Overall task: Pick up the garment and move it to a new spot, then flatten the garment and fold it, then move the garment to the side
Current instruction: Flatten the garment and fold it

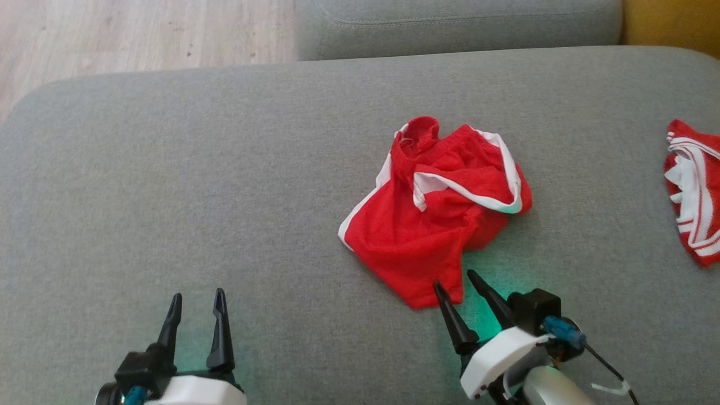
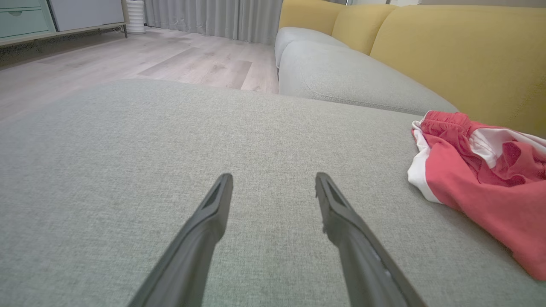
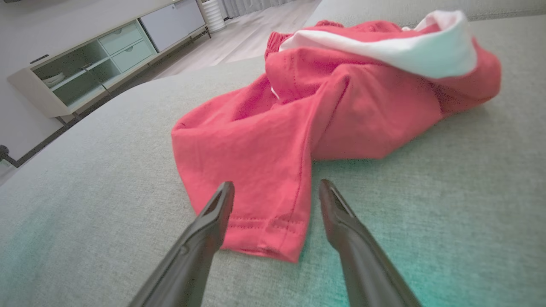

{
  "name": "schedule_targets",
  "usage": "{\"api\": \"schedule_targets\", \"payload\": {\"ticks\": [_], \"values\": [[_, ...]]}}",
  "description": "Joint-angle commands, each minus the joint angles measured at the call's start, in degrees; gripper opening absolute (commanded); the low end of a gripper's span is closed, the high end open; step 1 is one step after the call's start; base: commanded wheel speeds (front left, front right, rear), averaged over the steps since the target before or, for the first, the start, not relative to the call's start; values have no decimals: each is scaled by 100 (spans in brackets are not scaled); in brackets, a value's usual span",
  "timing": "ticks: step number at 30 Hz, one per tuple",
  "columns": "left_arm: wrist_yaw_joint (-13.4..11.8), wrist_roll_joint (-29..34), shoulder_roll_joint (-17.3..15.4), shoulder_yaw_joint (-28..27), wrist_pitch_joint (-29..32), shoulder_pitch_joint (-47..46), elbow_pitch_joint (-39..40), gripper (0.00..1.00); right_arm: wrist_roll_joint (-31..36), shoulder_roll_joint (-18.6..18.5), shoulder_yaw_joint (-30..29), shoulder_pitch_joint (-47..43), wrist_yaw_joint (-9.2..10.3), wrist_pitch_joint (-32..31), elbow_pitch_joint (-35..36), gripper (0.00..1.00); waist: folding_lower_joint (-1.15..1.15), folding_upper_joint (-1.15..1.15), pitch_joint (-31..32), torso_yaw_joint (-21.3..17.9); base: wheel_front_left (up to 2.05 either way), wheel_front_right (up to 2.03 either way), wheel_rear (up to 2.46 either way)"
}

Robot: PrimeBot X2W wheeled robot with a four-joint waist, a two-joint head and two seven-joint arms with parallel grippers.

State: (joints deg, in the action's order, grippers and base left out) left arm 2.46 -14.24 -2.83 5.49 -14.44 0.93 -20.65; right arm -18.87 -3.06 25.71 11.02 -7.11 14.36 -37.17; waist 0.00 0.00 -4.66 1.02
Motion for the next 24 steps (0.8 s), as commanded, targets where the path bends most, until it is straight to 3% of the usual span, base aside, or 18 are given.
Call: {"api": "schedule_targets", "payload": {"ticks": [1, 12, 13, 14, 15, 24], "values": [[-19, -51, -5, -151, -56, -263, 122, 100, -46, 18, 105, 143, -37, 63, 71, 100, 0, 0, -25, 48, 0, 0, 0], [-17, -70, -5, -121, -56, -302, 94, 100, -36, 18, 215, 312, -37, 63, -361, 100, 0, 0, -114, 156, 0, 0, 0], [-21, -81, -5, -112, -56, -300, 86, 100, -79, 18, 284, 308, -37, 63, -397, 90, 0, 0, -115, 157, 0, 0, 0], [-28, -92, -5, -100, -56, -299, 84, 100, -124, 18, 371, 312, -37, 63, -410, 40, 0, 0, -115, 158, 0, 0, 0], [-33, -99, -5, -89, -56, -300, 78, 100, -210, 18, 486, 313, -37, 63, -389, 0, 0, 0, -115, 163, 0, 0, 0], [-8, -126, -5, 28, -56, -391, 9, 100, -890, 18, 1374, 1029, -37, 63, 694, 0, 0, 0, -23, 397, 0, 0, 0]]}}
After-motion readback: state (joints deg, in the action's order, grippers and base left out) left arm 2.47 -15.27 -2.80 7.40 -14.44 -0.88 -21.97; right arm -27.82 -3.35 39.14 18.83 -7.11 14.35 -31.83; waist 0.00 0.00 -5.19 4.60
